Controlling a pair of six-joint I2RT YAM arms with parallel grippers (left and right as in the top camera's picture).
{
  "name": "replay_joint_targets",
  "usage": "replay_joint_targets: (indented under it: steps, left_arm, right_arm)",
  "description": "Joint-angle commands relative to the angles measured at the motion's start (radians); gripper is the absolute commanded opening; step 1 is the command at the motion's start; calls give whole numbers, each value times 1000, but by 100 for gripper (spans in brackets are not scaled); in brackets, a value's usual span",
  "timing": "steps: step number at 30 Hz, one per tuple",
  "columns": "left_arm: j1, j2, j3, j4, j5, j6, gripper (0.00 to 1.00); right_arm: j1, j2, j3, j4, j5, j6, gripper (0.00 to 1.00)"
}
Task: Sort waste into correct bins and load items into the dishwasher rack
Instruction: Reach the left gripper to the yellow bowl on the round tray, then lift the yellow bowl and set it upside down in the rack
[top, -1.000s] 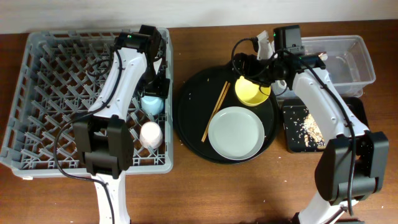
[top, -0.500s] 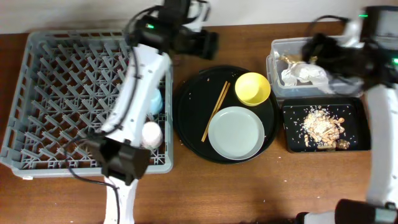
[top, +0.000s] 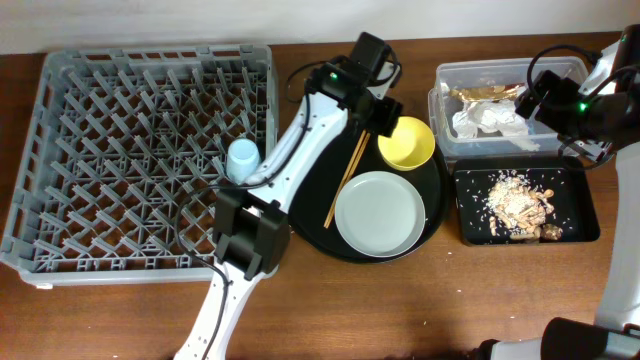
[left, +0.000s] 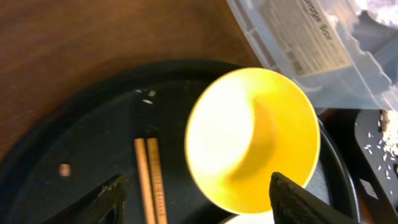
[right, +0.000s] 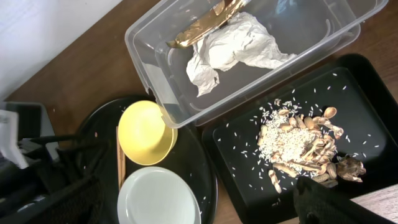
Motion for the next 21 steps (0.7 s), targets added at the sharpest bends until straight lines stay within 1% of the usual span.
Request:
replay_joint_targets:
  steps: [1,3,4,5,8,9,11,12,15,17,18,20,21]
  left_arm:
    - [-32,75,5,-5,-27,-69,72]
    - [-36,103,5,-6,-27,-71,72]
    - [-36,114,5,-5,-25,-71,68]
    - [-36,119,5,-5,-25,-71,57]
    - [-36,126,5,-5,-25,-71,36]
    - [-36,126,5,-5,-24,-71,27]
    - [-36,126,5,-5,-25,-71,2]
    - [-36,126,5,-5,-25,-71,0]
    - [-30,123,19,-16,-24,-71,0]
    - [-9,120,105,-84,-25,-71,0]
    - [21,117,228,-167,-25,-71,0]
    - [63,116,380,-261,-25,-71,0]
    - [101,116,508,-338,-34,-71,0]
  right_arm:
    - [1,3,-5,-13,16,-21,99]
    - [1,3,-5,-13,19,-28,99]
    - [1,3,-5,-14,23,-28,99]
    - [1,3,-5,-14,23,-28,98]
    - [1,3,-5,-14,27,-27,98]
    - [1,3,-5,-14,35,-28,98]
    - [1,3,-5,-13,38,-27,98]
    - [1,4,-5,-14,38,-27,99]
    - [1,5,-5,-14,38,-28,98]
    - [1,5,-5,-14,38,-28,98]
    - [1,5,-5,-14,38,-28,98]
    - [1,5,-5,-14,38,-28,98]
    - [1,5,-5,-14,38,-28,98]
